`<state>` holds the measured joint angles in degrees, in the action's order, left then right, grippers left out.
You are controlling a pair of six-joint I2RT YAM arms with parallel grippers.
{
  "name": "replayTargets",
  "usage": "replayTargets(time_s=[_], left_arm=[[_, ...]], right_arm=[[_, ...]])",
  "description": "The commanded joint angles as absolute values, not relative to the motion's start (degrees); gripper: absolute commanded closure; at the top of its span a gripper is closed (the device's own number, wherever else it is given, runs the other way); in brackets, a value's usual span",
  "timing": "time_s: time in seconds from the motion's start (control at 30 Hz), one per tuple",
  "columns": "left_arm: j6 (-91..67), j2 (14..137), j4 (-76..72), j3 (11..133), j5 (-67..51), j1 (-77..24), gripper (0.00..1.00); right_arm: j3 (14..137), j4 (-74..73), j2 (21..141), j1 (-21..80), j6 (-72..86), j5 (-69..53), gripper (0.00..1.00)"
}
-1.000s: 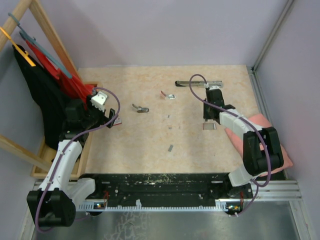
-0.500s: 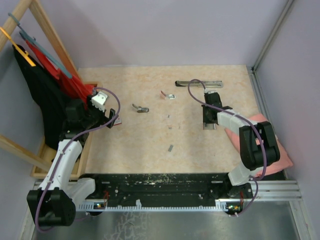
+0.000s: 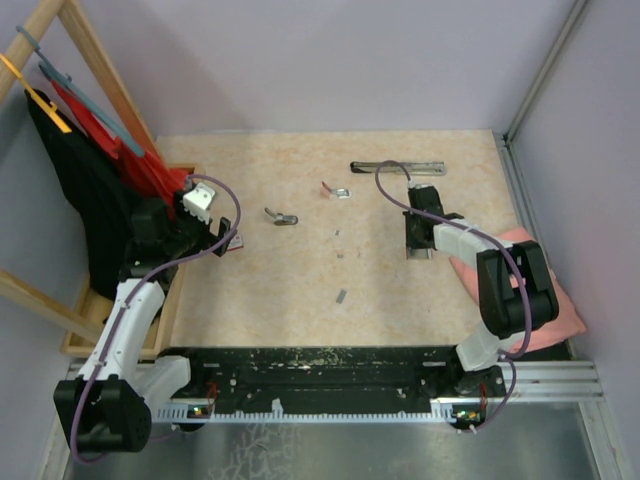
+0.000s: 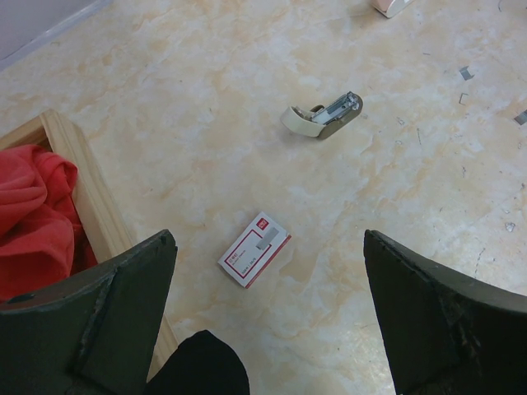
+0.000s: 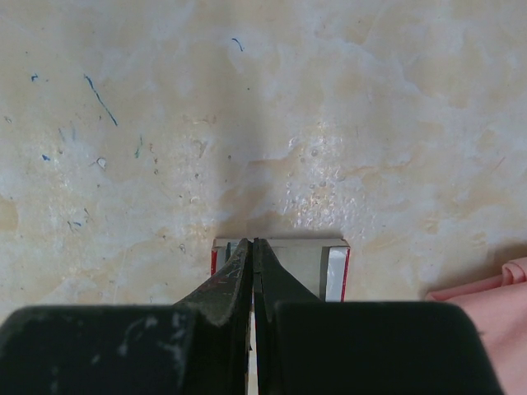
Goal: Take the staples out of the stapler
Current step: Place the staple in the staple box.
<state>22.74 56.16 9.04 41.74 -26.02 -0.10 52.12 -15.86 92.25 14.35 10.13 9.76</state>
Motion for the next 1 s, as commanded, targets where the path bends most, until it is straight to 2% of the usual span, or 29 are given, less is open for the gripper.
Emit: replayTargets(time_s=[0.0, 0.97], left_arm=[[22.48, 56.26, 8.55, 42.71, -26.85, 0.44, 0.01], [22.48, 56.07, 8.53, 42.66, -26.88, 0.59, 0.01]], right_arm=[[52.27, -14.54, 92.53, 14.02, 10.38, 10.13, 1.00], [52.12, -14.10, 94.07, 13.93, 10.37, 9.83, 1.00]])
